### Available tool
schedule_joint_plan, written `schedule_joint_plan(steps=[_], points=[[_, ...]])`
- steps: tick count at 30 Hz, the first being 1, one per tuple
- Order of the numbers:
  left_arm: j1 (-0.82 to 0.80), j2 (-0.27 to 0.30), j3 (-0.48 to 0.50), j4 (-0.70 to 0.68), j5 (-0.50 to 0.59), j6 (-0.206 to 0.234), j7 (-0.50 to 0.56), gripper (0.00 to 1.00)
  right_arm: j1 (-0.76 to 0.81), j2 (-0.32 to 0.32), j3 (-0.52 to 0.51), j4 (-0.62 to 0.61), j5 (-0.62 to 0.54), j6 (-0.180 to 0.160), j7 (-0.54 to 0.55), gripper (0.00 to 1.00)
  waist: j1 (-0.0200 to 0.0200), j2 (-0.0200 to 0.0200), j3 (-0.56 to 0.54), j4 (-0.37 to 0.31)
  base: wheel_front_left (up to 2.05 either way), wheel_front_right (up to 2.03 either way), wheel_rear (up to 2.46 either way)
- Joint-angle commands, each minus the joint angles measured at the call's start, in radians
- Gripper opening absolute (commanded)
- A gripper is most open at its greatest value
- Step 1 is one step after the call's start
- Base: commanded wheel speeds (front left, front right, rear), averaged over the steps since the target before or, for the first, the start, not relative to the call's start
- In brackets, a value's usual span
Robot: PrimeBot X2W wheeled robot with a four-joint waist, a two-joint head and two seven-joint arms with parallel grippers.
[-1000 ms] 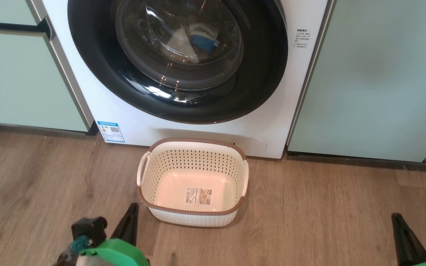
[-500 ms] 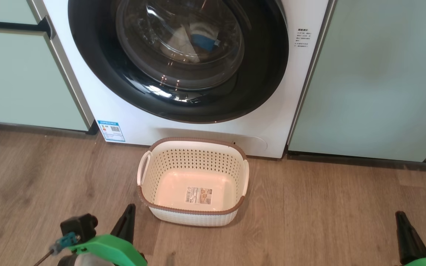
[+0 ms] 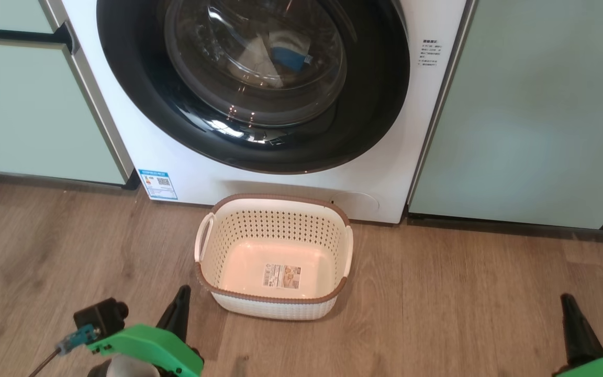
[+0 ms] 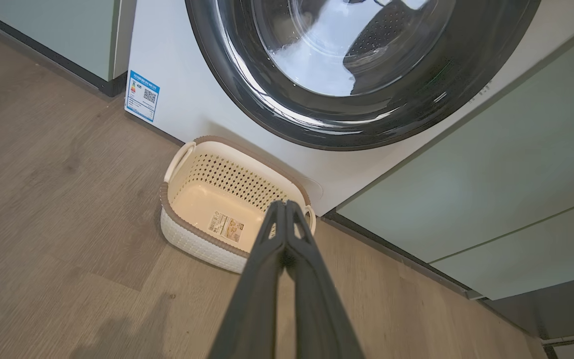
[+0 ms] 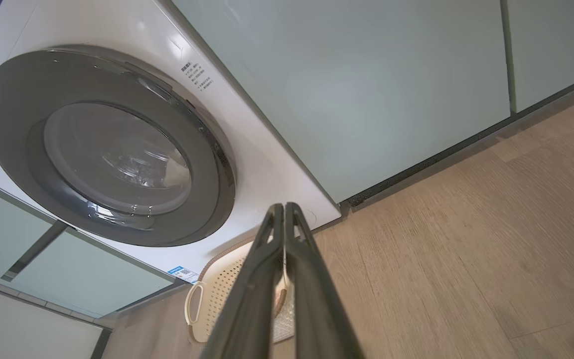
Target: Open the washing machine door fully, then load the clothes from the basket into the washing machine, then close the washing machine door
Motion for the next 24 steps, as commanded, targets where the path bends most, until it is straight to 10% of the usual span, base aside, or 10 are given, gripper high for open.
schedule_joint_plan(steps=[1, 24], points=[[-0.058, 0.003, 0.030, -0.023, -0.031, -0.009, 0.006, 0.00, -0.061, -0.023, 0.005, -0.026, 0.036, -0.001, 0.004, 0.00, 0.0000, 0.0000, 0.000, 0.000, 0.00, 0.00, 0.00], [-0.086, -0.021, 0.088, 0.009, -0.254, -0.054, 0.055, 0.00, -0.116, -0.030, 0.009, 0.032, 0.288, -0.002, 0.019, 0.00, 0.0000, 0.0000, 0.004, 0.003, 0.00, 0.00, 0.00]])
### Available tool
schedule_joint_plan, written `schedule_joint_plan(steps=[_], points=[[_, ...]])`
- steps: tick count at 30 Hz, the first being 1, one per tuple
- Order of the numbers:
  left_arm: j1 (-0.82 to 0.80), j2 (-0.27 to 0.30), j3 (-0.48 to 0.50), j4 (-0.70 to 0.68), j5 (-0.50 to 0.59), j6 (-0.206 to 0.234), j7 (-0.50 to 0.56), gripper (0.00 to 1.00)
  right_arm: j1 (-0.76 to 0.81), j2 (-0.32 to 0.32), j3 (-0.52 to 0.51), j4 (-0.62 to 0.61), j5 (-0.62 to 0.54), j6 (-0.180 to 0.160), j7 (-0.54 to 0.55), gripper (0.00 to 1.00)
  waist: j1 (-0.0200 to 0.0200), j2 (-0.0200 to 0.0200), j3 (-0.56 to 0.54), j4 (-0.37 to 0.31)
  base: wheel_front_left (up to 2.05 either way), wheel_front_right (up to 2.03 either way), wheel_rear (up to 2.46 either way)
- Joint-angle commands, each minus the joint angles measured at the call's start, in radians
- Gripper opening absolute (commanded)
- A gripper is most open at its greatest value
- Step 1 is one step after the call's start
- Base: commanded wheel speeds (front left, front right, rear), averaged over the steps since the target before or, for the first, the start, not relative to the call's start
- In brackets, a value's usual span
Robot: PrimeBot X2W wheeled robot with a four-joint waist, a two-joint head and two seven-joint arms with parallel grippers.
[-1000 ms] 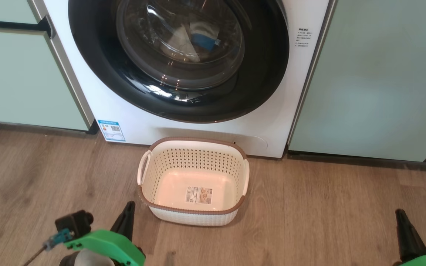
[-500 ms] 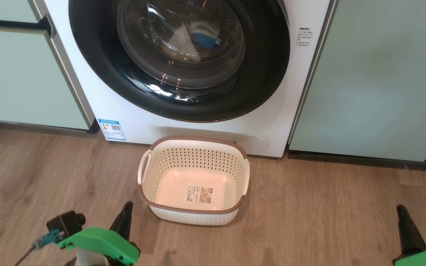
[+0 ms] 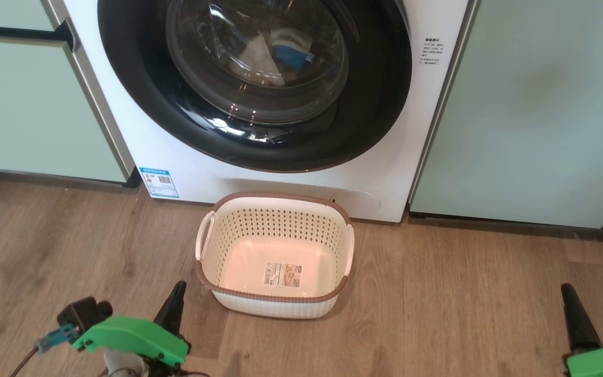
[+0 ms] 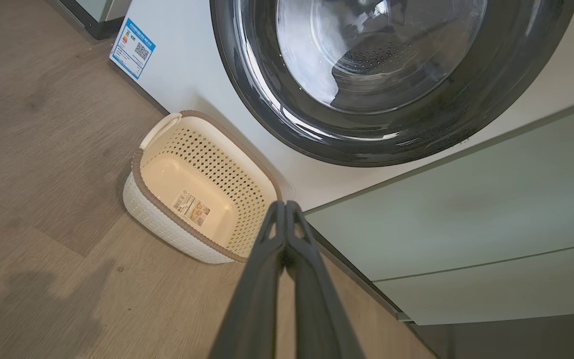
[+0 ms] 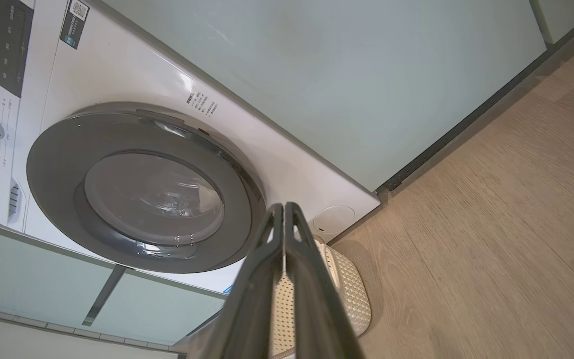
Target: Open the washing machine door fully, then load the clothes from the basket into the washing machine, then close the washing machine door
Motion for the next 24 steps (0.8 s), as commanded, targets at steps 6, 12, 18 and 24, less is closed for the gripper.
schedule_joint_plan(steps=[6, 12, 18, 24], points=[[-0.069, -0.004, 0.044, -0.016, -0.073, -0.019, 0.015, 0.00, -0.067, -0.028, 0.009, -0.014, 0.082, -0.002, 0.005, 0.00, 0.0000, 0.0000, 0.001, 0.001, 0.00, 0.00, 0.00], [-0.077, -0.011, 0.060, -0.007, -0.133, -0.032, 0.029, 0.00, -0.082, -0.030, 0.009, 0.002, 0.150, -0.002, 0.010, 0.00, 0.0000, 0.0000, 0.002, 0.002, 0.00, 0.00, 0.00], [-0.085, -0.018, 0.077, 0.002, -0.193, -0.044, 0.043, 0.00, -0.097, -0.031, 0.009, 0.017, 0.218, -0.002, 0.014, 0.00, 0.0000, 0.0000, 0.003, 0.003, 0.00, 0.00, 0.00], [-0.092, -0.025, 0.094, 0.011, -0.253, -0.056, 0.057, 0.00, -0.112, -0.032, 0.009, 0.033, 0.286, -0.002, 0.019, 0.00, 0.0000, 0.0000, 0.004, 0.003, 0.00, 0.00, 0.00]])
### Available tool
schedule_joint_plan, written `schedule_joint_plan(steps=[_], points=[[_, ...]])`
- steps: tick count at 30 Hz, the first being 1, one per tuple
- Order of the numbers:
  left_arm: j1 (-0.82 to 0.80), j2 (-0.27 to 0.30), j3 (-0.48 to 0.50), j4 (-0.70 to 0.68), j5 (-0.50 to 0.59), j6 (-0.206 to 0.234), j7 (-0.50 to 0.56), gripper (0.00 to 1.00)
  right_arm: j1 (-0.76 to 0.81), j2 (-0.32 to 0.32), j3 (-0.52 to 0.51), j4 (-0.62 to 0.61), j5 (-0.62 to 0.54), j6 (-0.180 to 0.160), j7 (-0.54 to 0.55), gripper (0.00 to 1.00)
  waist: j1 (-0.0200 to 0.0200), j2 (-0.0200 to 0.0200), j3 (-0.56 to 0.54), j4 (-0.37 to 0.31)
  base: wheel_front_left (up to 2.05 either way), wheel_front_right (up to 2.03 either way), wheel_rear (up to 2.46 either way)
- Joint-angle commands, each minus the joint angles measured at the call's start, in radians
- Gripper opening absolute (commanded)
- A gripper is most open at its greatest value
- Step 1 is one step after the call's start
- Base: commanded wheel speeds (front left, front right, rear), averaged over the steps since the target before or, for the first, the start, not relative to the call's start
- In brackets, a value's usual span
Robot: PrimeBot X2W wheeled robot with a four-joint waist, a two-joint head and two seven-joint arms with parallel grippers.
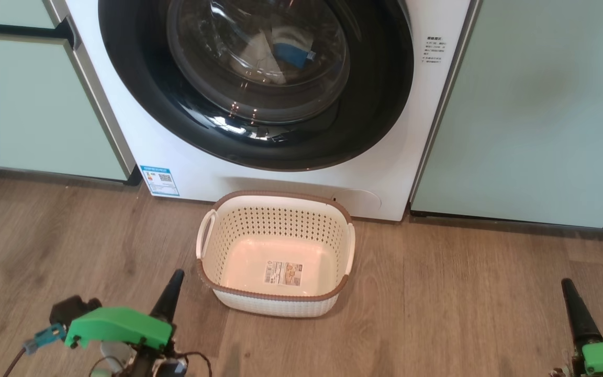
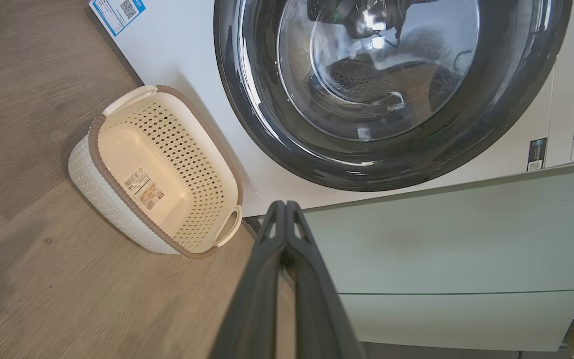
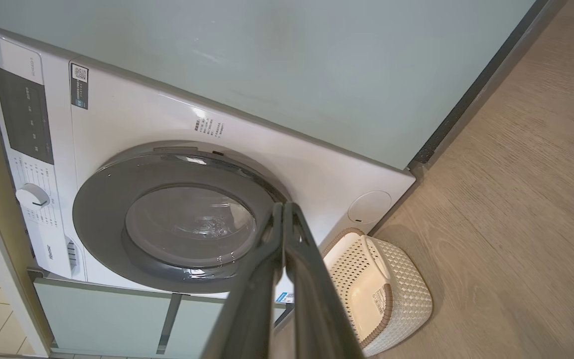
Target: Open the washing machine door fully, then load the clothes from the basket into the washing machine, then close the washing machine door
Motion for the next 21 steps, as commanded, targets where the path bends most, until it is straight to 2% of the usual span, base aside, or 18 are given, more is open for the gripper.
schedule_joint_plan(steps=[1, 21], points=[[-0.057, 0.002, 0.035, -0.024, -0.024, -0.008, 0.006, 0.00, -0.070, -0.029, 0.010, -0.026, 0.027, -0.002, 0.006, 0.00, 0.0000, 0.0000, 0.000, 0.000, 0.00, 0.00, 0.00], [-0.084, -0.024, 0.095, 0.007, -0.234, -0.051, 0.056, 0.00, -0.123, -0.032, 0.009, 0.030, 0.264, -0.003, 0.024, 0.00, 0.0000, 0.0000, 0.004, 0.003, 0.00, 0.00, 0.00]])
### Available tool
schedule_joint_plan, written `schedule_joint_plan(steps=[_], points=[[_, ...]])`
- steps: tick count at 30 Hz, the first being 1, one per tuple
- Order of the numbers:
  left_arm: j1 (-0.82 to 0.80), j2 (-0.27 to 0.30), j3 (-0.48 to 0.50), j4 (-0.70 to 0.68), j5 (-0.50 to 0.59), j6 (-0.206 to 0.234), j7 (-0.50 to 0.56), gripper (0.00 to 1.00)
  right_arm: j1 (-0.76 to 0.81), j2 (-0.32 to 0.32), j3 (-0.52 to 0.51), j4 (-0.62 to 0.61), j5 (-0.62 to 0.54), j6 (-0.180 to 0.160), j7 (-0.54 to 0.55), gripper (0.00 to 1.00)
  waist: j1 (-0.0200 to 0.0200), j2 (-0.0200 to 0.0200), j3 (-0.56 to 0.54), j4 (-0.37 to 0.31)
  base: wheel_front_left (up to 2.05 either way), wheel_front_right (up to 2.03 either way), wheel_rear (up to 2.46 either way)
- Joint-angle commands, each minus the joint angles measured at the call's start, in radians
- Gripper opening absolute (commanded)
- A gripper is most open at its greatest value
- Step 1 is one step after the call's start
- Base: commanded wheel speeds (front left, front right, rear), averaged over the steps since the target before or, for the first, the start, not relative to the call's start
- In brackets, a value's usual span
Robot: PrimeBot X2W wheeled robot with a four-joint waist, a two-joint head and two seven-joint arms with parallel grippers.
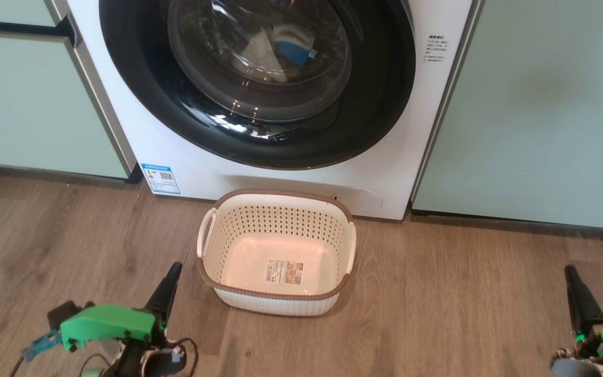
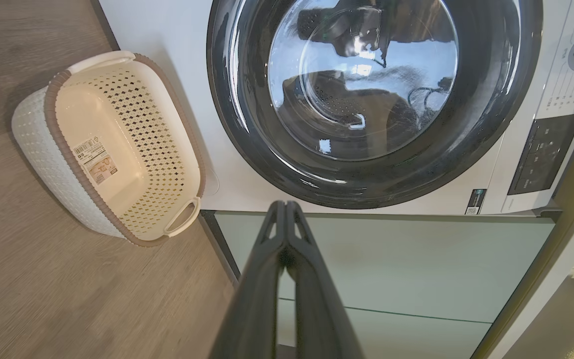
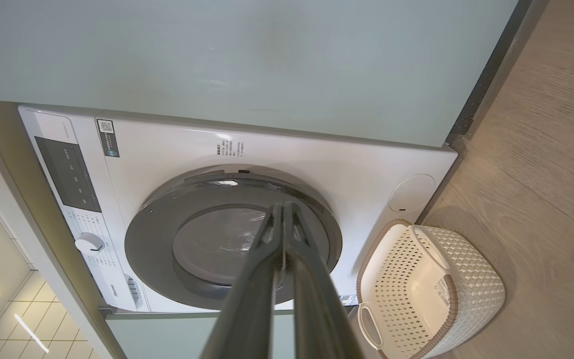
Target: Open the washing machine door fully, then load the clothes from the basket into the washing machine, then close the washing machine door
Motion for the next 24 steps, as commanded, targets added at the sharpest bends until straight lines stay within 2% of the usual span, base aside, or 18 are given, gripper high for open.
schedule_joint_plan(steps=[1, 14, 24], points=[[-0.061, 0.003, 0.045, -0.023, -0.027, -0.011, 0.007, 0.00, -0.065, -0.026, 0.012, -0.028, 0.029, -0.003, 0.011, 0.00, 0.0000, 0.0000, 0.000, 0.000, 0.00, 0.00, 0.00], [-0.077, -0.014, 0.083, -0.004, -0.156, -0.038, 0.038, 0.00, -0.097, -0.027, 0.011, 0.007, 0.174, -0.003, 0.022, 0.00, 0.0000, 0.0000, 0.003, 0.002, 0.00, 0.00, 0.00], [-0.077, -0.015, 0.085, -0.004, -0.155, -0.038, 0.039, 0.00, -0.097, -0.025, 0.008, 0.007, 0.172, -0.003, 0.025, 0.00, 0.0000, 0.0000, 0.003, 0.002, 0.00, 0.00, 0.00]])
